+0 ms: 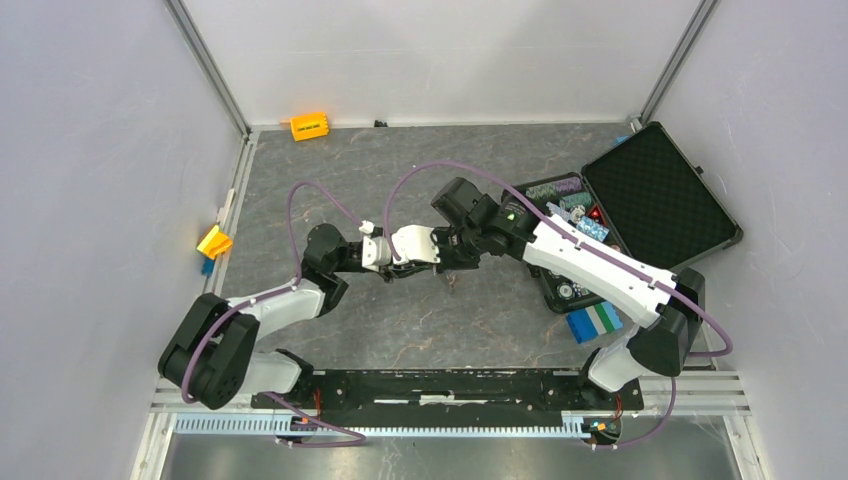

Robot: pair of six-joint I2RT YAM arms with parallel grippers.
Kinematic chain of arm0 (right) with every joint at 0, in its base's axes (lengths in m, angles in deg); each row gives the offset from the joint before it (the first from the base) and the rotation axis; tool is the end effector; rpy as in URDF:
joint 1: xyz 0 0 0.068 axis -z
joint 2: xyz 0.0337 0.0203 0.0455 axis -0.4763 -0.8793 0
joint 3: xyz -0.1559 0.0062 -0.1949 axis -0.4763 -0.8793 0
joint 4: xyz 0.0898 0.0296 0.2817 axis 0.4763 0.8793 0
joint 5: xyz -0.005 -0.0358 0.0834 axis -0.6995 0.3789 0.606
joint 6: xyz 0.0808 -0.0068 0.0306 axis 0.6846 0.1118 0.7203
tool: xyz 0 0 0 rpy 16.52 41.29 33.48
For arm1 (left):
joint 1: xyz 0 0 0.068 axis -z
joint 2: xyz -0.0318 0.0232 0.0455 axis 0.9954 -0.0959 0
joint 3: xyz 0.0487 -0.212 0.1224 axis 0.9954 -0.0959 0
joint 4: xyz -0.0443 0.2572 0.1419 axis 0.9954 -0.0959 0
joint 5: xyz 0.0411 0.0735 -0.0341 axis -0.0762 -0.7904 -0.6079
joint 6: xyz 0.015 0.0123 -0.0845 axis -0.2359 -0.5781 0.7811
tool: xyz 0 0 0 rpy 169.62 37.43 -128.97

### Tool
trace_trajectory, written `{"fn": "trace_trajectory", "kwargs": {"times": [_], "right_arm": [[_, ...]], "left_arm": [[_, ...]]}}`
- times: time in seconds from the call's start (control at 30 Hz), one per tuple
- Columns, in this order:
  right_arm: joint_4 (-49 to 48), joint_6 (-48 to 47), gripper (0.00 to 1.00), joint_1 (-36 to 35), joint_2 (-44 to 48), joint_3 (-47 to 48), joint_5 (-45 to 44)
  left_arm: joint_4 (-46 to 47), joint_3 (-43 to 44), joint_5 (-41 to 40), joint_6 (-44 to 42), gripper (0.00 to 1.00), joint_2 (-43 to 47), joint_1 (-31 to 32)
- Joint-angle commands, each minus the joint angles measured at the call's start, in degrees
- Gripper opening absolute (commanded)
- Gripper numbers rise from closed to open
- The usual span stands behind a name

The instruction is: Put the keys on the keyring

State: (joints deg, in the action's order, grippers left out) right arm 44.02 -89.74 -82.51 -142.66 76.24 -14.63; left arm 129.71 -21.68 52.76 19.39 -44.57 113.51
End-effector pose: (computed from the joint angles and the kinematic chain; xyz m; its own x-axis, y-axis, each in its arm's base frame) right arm 0.2098 0.3133 0.2803 0.2135 -0.8412 -0.4968 -0.9636 -0.0977 -0.2487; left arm 0.2265 -0.2038 0.1927 0.2848 -0.0946 -0.9539 0.9576 -0.0175 0.2877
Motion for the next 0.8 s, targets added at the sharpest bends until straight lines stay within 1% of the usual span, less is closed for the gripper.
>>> {"fn": "trace_trajectory", "kwargs": {"times": [0.0, 0.07, 0.13, 0.2, 0.47, 0.67, 0.77], "right_arm": [[-3.73, 0.58, 0.0, -0.44, 0.83, 1.91, 2.88], [-4.35, 0.58, 0.0, -0.43, 1.23, 1.3, 3.04], [-5.08, 0.47, 0.0, -0.41, 1.76, 0.26, 3.01], [-5.7, 0.55, 0.0, -0.38, 2.32, -0.61, 3.14], [-7.27, 0.91, 0.0, 0.08, 4.09, -2.36, 3.81], [-7.44, 1.01, 0.0, 0.36, 4.48, -2.63, 4.39], [-7.61, 1.02, 0.0, 0.38, 4.51, -2.65, 4.63]], "left_arm": [[-0.86, 1.34, -0.59, 0.55, 0.26, -1.14, 1.0], [2.09, 0.49, -0.54, 1.44, 0.26, -1.62, 0.96], [7.77, -0.7, -0.89, 3.8, 0.26, -2.3, 0.96], [10.22, -1.01, -1.04, 4.98, 0.26, -2.8, 0.78], [12.98, -2.23, -0.25, 5.22, 0.25, -3.13, 0.61], [13.79, -2.9, -0.25, 5.46, 0.3, -2.98, 0.37], [13.28, -2.53, -0.47, 5.51, 0.31, -3.07, 0.35]]}}
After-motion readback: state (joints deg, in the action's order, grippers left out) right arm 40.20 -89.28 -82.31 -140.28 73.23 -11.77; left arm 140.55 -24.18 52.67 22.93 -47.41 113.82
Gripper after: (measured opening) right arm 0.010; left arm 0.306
